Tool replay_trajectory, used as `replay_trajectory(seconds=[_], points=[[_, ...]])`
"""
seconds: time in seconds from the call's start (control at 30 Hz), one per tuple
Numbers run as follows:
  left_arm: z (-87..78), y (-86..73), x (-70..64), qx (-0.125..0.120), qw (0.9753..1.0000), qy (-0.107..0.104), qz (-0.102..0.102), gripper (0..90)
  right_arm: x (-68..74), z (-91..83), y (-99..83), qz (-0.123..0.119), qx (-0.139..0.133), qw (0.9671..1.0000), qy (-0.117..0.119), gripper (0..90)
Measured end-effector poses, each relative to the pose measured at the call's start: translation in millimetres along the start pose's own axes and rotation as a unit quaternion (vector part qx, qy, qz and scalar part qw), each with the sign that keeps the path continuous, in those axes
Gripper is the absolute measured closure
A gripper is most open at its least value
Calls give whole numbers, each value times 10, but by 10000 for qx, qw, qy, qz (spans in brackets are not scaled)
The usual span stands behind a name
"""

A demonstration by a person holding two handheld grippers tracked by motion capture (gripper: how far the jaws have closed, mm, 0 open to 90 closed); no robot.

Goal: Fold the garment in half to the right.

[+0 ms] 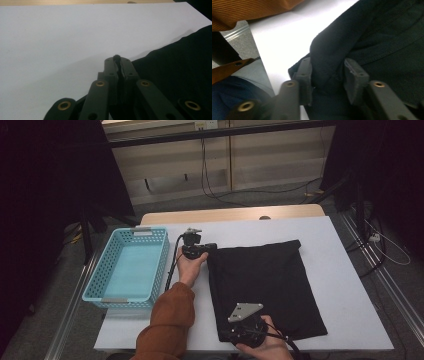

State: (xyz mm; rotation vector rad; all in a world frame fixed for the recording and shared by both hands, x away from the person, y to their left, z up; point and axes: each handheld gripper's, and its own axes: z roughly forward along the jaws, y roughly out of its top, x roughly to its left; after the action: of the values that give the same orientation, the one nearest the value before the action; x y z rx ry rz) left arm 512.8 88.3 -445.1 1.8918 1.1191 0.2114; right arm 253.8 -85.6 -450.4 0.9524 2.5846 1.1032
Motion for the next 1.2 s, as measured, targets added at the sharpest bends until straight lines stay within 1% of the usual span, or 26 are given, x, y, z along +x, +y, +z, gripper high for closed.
replay_trajectory(seconds=[0.07,0.13,0.2,0.3,0.37,0.43,0.6,0.83,1.03,1.2], points=[[-5,3,6,1,10000,4,6,854,9,-1,3,-22,-23,10000,16,705],[-12,7,8,-14,10000,12,-8,854,19,5,15,-38,-38,10000,-8,736],[-28,17,17,-23,10000,12,2,854,16,3,23,-32,-75,10000,-7,788],[-56,33,34,-68,10000,40,-46,855,17,-7,30,-34,-124,9999,9,817],[-79,45,52,-132,9998,35,-135,856,22,-13,36,-60,-138,9999,9,824],[-108,60,62,-187,9997,61,-166,857,29,-26,44,-93,-202,9998,1,827],[-182,110,81,-325,9991,42,-252,858,37,-67,81,-131,-384,9992,-11,828],[-291,186,110,-520,9981,99,-305,858,55,-96,166,-195,-583,9981,18,828],[-346,237,119,-580,9979,73,-282,859,65,-132,255,-251,-726,9970,27,829],[-396,282,122,-639,9974,70,-310,859,64,-153,301,-294,-815,9962,33,831]])
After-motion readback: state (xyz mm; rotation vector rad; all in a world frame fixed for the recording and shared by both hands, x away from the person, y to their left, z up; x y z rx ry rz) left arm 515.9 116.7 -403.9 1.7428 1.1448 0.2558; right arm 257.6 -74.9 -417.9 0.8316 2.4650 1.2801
